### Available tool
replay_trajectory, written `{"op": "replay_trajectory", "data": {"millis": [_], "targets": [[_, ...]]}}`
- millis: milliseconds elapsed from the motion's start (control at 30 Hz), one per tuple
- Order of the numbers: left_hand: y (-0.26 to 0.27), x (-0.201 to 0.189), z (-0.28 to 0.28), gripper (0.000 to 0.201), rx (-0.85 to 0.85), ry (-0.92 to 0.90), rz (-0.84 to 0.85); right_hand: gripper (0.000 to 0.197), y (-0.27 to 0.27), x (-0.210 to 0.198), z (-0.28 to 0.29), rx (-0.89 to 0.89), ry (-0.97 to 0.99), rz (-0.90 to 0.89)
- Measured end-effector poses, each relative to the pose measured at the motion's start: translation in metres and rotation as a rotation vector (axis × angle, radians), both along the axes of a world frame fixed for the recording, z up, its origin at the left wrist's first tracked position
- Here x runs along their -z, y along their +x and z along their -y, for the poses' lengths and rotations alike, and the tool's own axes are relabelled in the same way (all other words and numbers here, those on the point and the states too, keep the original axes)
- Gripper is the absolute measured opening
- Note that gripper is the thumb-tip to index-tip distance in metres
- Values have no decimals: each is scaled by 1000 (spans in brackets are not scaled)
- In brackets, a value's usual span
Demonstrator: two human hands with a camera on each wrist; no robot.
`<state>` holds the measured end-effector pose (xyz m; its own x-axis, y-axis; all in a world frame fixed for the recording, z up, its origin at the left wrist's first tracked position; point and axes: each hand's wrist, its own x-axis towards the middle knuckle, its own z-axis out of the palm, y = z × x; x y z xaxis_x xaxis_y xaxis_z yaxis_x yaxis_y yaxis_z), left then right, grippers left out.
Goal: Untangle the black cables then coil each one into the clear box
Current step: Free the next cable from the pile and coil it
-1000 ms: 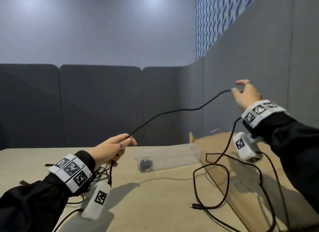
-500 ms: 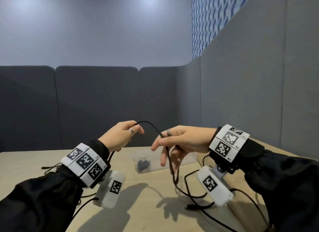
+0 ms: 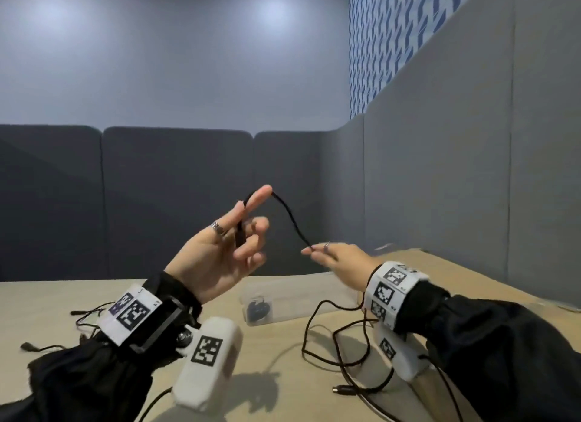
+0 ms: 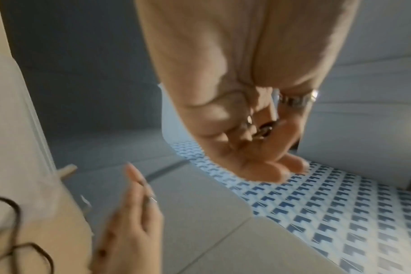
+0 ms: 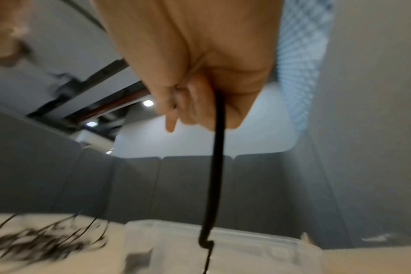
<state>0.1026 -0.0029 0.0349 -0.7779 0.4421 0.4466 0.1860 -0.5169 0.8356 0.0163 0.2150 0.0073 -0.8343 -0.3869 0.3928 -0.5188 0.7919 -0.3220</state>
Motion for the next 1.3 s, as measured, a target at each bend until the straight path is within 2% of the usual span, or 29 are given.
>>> {"op": "replay_trajectory", "data": {"millis": [67,133,167,233,300,333,367,400,467,533,567,633,700,767,833,900,967,1067,1133,1167,1233,1267,1300], "targets": [[-6,-11,-17,32,-165,152,-32,37,23,6,23,-152,230,59],[-20,-14,-23,27,-434,97,-152,40,46,12,39,-304,259,135],[-27,-13,-21,25,-601,-41,-269,41,56,12,43,-350,211,151],[-40,-5,-7,20,-891,-482,-573,36,61,6,41,-356,106,157],[-47,1,10,16,-959,-984,-728,28,56,-6,29,-323,57,146],[-46,4,17,16,-928,-1162,-701,24,51,-12,21,-297,32,116],[-42,6,20,15,-865,-1260,-615,20,48,-19,13,-266,-8,81],[-36,7,20,17,-770,-1285,-496,15,42,-25,4,-232,-66,53],[-22,8,14,32,-506,-1175,-219,8,33,-37,-10,-167,-198,-12],[-10,9,5,42,-257,-917,-26,12,24,-43,-13,-83,-314,-139],[-5,9,0,42,-179,-789,1,14,21,-43,-10,-43,-346,-207],[4,7,-10,30,-113,-597,-68,15,16,-38,0,-3,-321,-248],[5,1,-19,29,-153,-396,-147,19,18,-24,14,-91,-164,-79],[1,-8,-23,36,-253,-219,-174,29,27,-6,27,-259,-4,209],[-8,-16,-19,33,-401,-151,-249,34,38,9,33,-376,-13,463],[-20,-18,-11,29,-568,-195,-310,33,46,18,30,-460,-87,624],[-30,-16,-3,32,-705,-371,-386,29,54,18,25,-539,-135,774],[-46,-7,10,41,-935,-971,-632,23,62,8,11,-563,-154,861],[-51,-4,25,42,-1081,-1318,-705,13,61,1,-3,-513,-110,808],[-52,-4,35,41,-1152,-1435,-691,10,60,-2,-11,-465,-63,725],[-50,-5,52,37,-1196,-1590,-578,11,51,-10,-27,-295,28,408],[-47,-4,55,38,-1105,-1600,-472,12,45,-16,-35,-201,28,212],[-42,-3,52,43,-940,-1541,-341,13,39,-22,-40,-126,-20,26]]}}
